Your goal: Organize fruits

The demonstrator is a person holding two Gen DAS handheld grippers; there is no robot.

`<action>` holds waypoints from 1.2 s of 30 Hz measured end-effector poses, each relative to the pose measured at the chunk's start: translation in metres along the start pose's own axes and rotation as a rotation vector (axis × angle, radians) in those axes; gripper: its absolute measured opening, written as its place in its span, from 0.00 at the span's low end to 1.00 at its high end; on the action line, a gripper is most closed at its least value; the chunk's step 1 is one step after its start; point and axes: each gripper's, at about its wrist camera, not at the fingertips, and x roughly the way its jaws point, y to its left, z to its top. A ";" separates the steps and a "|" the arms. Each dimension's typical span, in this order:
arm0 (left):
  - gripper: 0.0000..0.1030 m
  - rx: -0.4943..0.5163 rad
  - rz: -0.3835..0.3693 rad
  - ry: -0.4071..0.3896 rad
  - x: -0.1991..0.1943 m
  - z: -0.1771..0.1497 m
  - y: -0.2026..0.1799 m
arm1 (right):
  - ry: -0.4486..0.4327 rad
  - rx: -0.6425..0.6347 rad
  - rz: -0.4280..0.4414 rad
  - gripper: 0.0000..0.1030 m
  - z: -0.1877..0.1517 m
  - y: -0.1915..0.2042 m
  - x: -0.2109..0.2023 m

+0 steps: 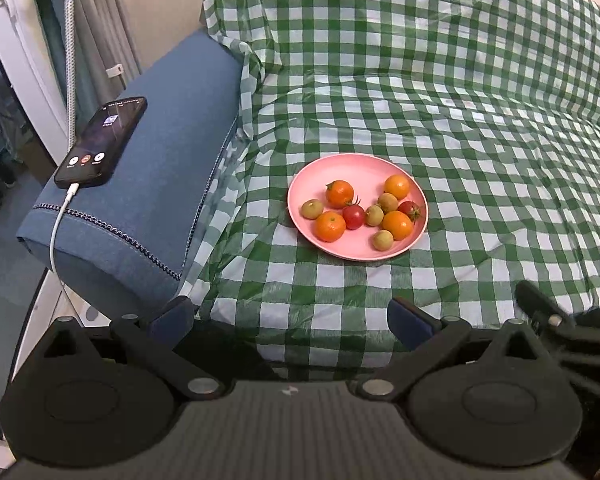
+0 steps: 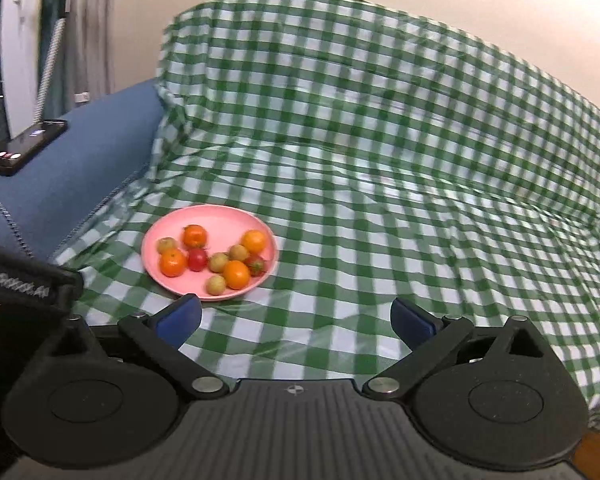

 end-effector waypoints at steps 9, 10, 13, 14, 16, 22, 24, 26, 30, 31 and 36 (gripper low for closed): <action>1.00 0.025 0.037 0.002 0.004 -0.004 -0.005 | -0.054 0.015 0.024 0.99 -0.001 -0.003 -0.008; 1.00 0.035 0.047 -0.006 0.004 -0.005 -0.006 | -0.057 0.015 0.027 0.99 -0.001 -0.004 -0.009; 1.00 0.035 0.019 -0.025 0.004 -0.007 -0.003 | -0.067 0.016 0.043 0.99 0.000 -0.003 -0.010; 1.00 0.023 0.005 -0.028 0.004 -0.006 -0.002 | -0.069 0.015 0.046 0.99 0.000 -0.003 -0.010; 1.00 -0.002 -0.015 -0.029 0.005 -0.006 0.001 | -0.068 0.014 0.059 0.99 0.000 -0.003 -0.010; 1.00 0.012 0.001 -0.034 0.005 -0.006 -0.002 | -0.057 0.007 0.068 0.99 0.001 -0.002 -0.008; 1.00 0.015 -0.002 -0.033 0.005 -0.006 -0.002 | -0.058 0.007 0.070 0.99 0.000 -0.002 -0.008; 1.00 0.013 -0.001 -0.035 0.005 -0.006 -0.002 | -0.059 0.006 0.069 0.99 0.000 -0.002 -0.008; 1.00 0.007 -0.008 -0.030 0.006 -0.006 0.000 | -0.056 0.010 0.075 0.99 0.001 -0.002 -0.008; 1.00 0.004 -0.009 -0.028 0.006 -0.006 0.001 | -0.057 0.009 0.077 0.99 0.002 -0.002 -0.008; 1.00 -0.001 -0.009 -0.021 0.007 -0.007 0.001 | -0.058 0.008 0.077 0.99 0.003 -0.001 -0.008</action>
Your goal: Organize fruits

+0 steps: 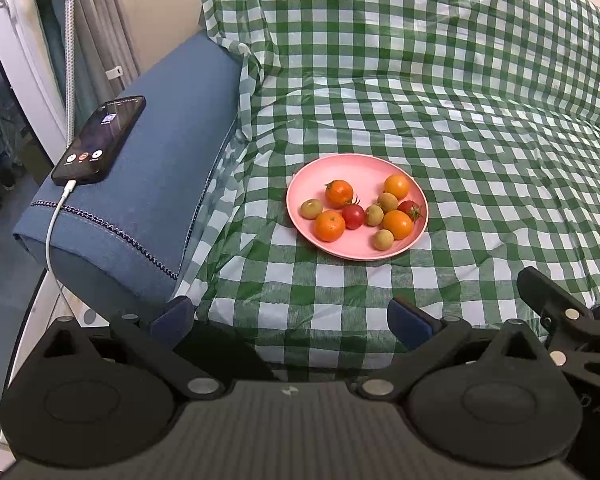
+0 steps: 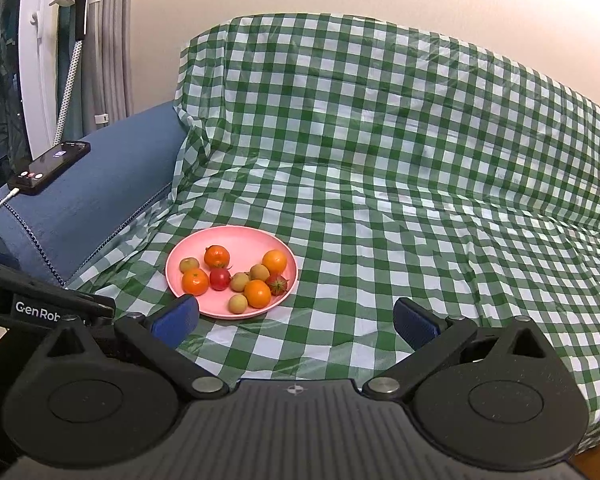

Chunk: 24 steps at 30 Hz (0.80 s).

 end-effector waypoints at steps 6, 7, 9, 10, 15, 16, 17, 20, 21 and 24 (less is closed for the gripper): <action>1.00 0.001 -0.002 0.000 -0.001 -0.001 -0.001 | 0.001 0.001 0.001 0.99 0.001 0.000 -0.001; 1.00 0.002 -0.002 0.000 -0.001 -0.001 -0.001 | 0.002 0.001 0.002 0.99 0.000 0.000 -0.001; 1.00 0.001 -0.001 -0.001 -0.001 -0.001 -0.001 | 0.002 0.002 0.001 0.99 0.001 0.000 -0.001; 1.00 0.001 0.002 -0.002 -0.001 0.000 -0.001 | 0.002 0.001 0.003 0.99 0.000 -0.001 -0.001; 1.00 0.006 0.008 -0.005 -0.001 -0.001 -0.002 | 0.002 0.000 0.004 0.99 0.000 -0.002 -0.001; 1.00 0.007 0.007 -0.005 0.000 -0.001 -0.001 | 0.001 0.000 0.004 0.99 0.000 -0.002 -0.001; 1.00 0.007 0.006 -0.005 0.000 0.000 -0.001 | 0.001 0.000 0.005 0.99 0.000 -0.002 -0.001; 1.00 0.009 0.006 -0.002 0.000 -0.001 -0.001 | 0.001 -0.001 0.005 0.99 0.000 -0.003 -0.001; 1.00 0.009 0.006 -0.001 0.000 0.000 -0.001 | 0.000 -0.001 0.005 0.99 0.000 -0.003 0.000; 1.00 0.007 0.007 0.001 0.001 0.000 0.000 | 0.001 -0.001 0.004 0.99 0.000 -0.003 0.000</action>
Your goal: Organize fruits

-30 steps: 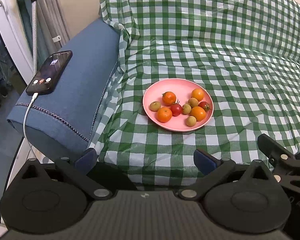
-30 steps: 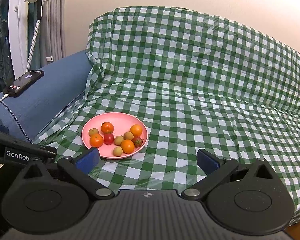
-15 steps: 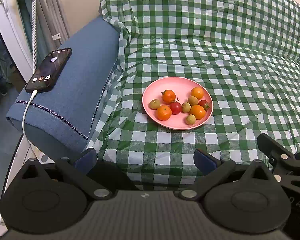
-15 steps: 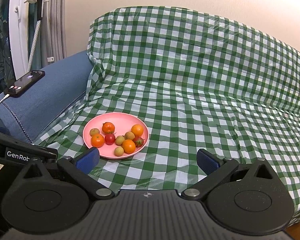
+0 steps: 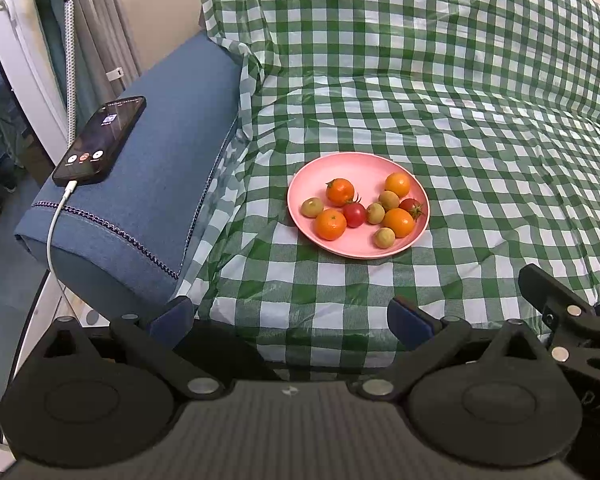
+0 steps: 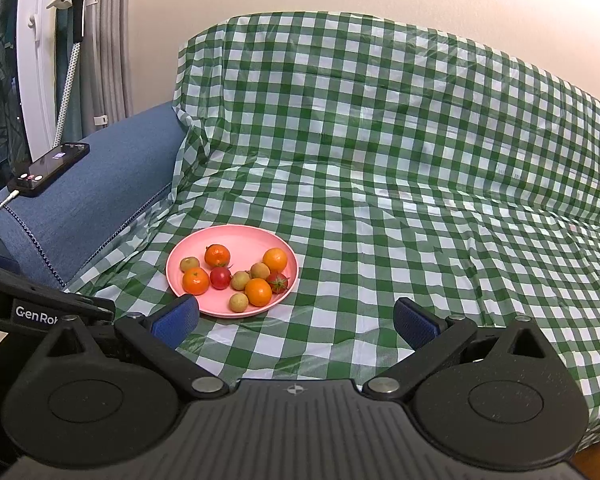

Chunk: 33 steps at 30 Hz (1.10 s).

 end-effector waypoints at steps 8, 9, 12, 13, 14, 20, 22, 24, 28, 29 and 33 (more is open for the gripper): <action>1.00 -0.002 0.000 0.003 0.000 0.000 0.001 | 0.000 0.001 0.000 0.99 0.000 0.001 0.000; 1.00 -0.002 0.000 0.003 0.000 0.000 0.001 | 0.000 0.002 0.000 0.99 0.000 0.001 0.000; 1.00 0.000 0.000 0.004 0.000 0.000 0.001 | -0.002 0.004 0.001 0.99 0.001 0.001 0.000; 1.00 0.000 -0.001 0.003 0.000 0.000 0.000 | -0.003 0.005 0.001 0.99 0.002 0.002 0.000; 1.00 0.002 -0.001 0.001 0.000 0.000 0.000 | -0.004 0.006 0.001 0.99 0.002 0.003 -0.001; 1.00 0.003 -0.002 -0.002 -0.001 -0.001 -0.001 | -0.005 0.007 0.000 0.99 0.003 0.003 -0.001; 1.00 0.002 -0.003 -0.002 -0.001 -0.001 -0.001 | -0.004 0.007 0.000 0.99 0.003 0.003 -0.001; 1.00 -0.003 -0.005 -0.002 -0.002 -0.001 -0.001 | -0.005 0.006 0.002 0.99 0.003 0.002 -0.001; 1.00 -0.005 -0.006 -0.005 -0.003 -0.001 -0.001 | -0.005 0.007 0.002 0.99 0.002 0.002 -0.001; 1.00 -0.004 -0.005 -0.005 -0.003 -0.002 -0.002 | -0.005 0.007 0.001 0.99 0.002 0.002 -0.001; 1.00 -0.001 -0.002 -0.004 -0.003 -0.002 -0.002 | -0.005 0.008 0.002 0.99 0.003 0.003 -0.001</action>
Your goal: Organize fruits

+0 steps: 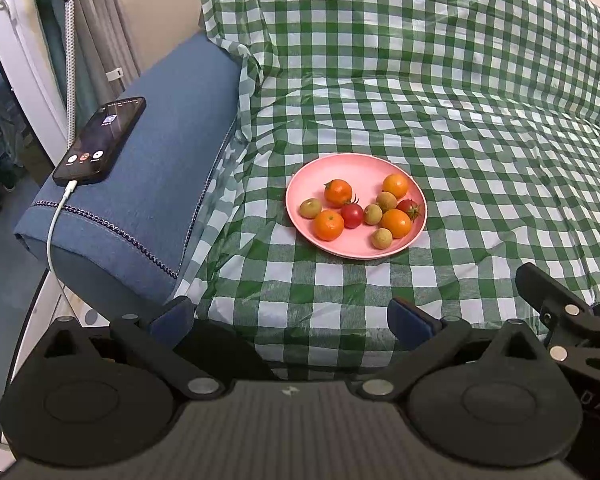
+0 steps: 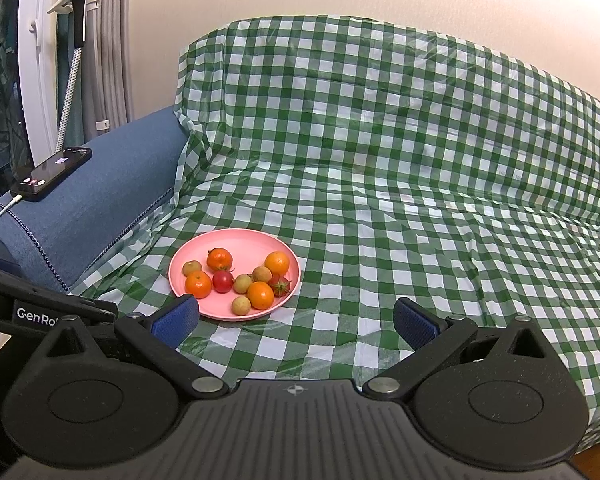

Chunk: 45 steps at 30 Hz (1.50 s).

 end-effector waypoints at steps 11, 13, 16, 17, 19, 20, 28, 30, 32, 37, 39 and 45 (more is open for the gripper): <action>1.00 0.002 -0.002 -0.003 0.000 0.000 0.001 | -0.001 0.001 -0.001 0.99 0.000 0.001 0.000; 1.00 0.002 -0.002 -0.003 0.000 0.001 0.001 | 0.000 0.002 -0.001 0.99 -0.001 0.001 0.001; 1.00 0.003 -0.003 -0.003 0.000 0.001 0.001 | -0.001 0.002 -0.001 0.99 -0.001 0.002 0.001; 1.00 0.004 -0.002 -0.002 0.000 0.001 0.001 | 0.000 0.003 -0.001 0.99 -0.001 0.002 0.001; 1.00 0.002 -0.002 -0.003 0.000 0.001 0.000 | -0.001 0.003 -0.002 0.99 -0.002 0.001 0.001; 1.00 0.002 -0.002 -0.003 0.000 0.001 0.000 | -0.002 0.004 -0.002 0.99 -0.002 0.001 0.001; 1.00 0.006 -0.004 -0.008 -0.002 0.001 0.000 | -0.008 0.006 -0.004 0.99 0.003 0.004 -0.001; 1.00 0.005 -0.005 -0.009 -0.003 0.000 0.000 | -0.010 0.006 -0.004 0.99 0.003 0.005 -0.001; 1.00 0.007 -0.005 -0.010 -0.003 0.001 0.000 | -0.012 0.007 -0.003 0.99 0.005 0.006 -0.001; 1.00 0.008 -0.006 -0.010 -0.004 0.001 -0.001 | -0.012 0.008 -0.004 0.99 0.005 0.006 -0.001; 1.00 0.007 -0.005 -0.011 -0.004 0.001 -0.001 | -0.012 0.008 -0.004 0.99 0.005 0.007 -0.001; 1.00 0.010 -0.006 -0.012 -0.004 0.000 -0.001 | -0.013 0.010 -0.005 0.99 0.004 0.007 -0.001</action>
